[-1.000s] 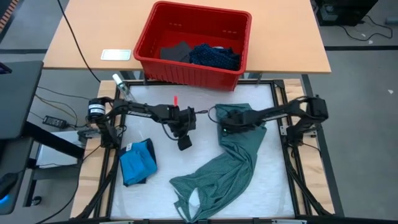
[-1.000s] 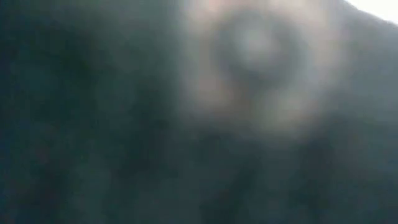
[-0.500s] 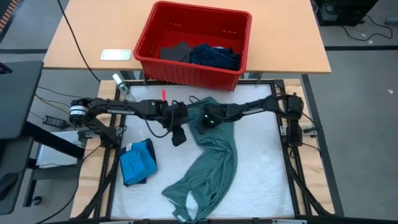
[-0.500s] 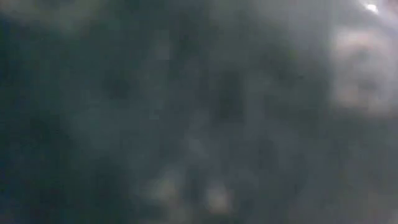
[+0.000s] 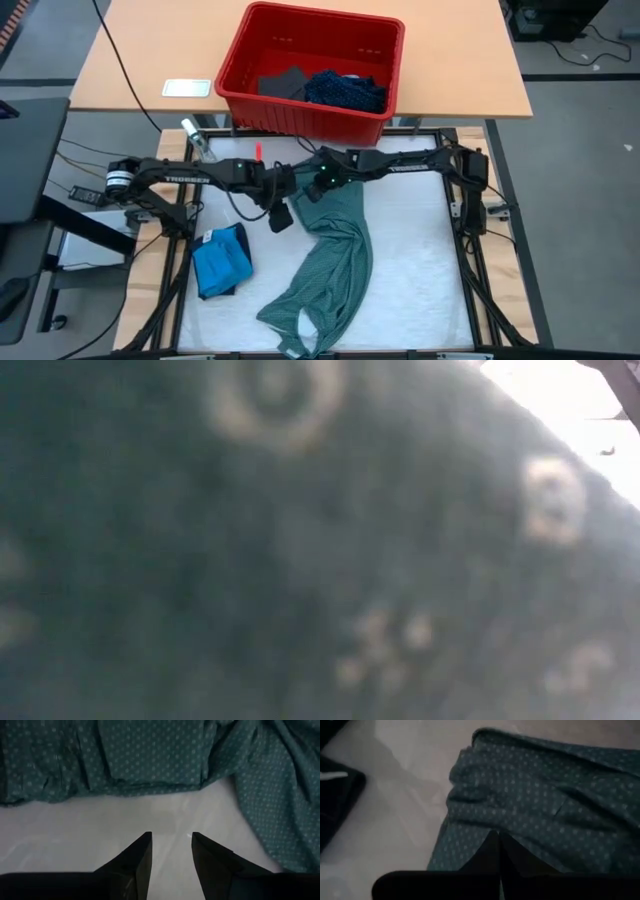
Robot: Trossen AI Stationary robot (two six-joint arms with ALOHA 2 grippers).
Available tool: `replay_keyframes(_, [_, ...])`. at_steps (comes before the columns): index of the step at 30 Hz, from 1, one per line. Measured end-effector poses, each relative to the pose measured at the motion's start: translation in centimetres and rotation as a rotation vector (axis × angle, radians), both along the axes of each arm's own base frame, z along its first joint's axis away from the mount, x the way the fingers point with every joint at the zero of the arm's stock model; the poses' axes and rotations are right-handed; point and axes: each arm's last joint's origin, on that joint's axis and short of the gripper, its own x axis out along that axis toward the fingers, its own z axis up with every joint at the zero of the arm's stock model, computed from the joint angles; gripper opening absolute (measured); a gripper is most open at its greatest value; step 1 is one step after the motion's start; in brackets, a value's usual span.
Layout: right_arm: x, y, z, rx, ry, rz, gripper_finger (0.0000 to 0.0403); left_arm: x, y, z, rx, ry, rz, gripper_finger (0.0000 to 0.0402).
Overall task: Fold laundry
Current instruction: Fold the green polo shirt
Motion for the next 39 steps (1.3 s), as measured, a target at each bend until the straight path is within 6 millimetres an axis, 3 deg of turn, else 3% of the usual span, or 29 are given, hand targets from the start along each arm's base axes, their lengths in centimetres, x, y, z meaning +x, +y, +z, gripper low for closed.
replay_keyframes(6, [0.0,4.0,1.5,-0.021,-0.006,0.11,0.0001,-0.3,-0.6,2.2,0.063,-0.152,-0.001,0.0143])
replay_keyframes(10, [-0.3,7.1,2.7,-0.033,-0.017,0.092,0.0,-1.3,-0.9,4.5,0.149,-0.271,0.049,0.0143])
replay_keyframes(15, [-1.8,11.7,3.9,0.001,-0.019,0.076,0.0,-4.4,-2.3,6.3,0.173,-0.604,0.116,0.0143])
replay_keyframes(22, [-3.4,18.1,4.1,0.049,-0.198,0.185,0.0,-8.8,-4.2,2.3,0.068,-0.728,0.116,0.0144])
replay_keyframes(27, [-3.0,20.9,2.2,0.198,-0.164,0.396,0.0003,-8.9,-5.9,0.2,0.027,-0.757,0.034,0.0144])
replay_keyframes(33, [-3.3,22.1,-0.7,0.179,-0.025,0.278,0.0001,-8.8,-7.3,-1.6,-0.047,-0.657,0.01,0.0144])
replay_keyframes(39, [-4.7,24.2,-3.8,0.181,0.149,0.275,0.0001,-7.9,-8.5,-2.6,-0.1,-0.619,0.003,0.0144])
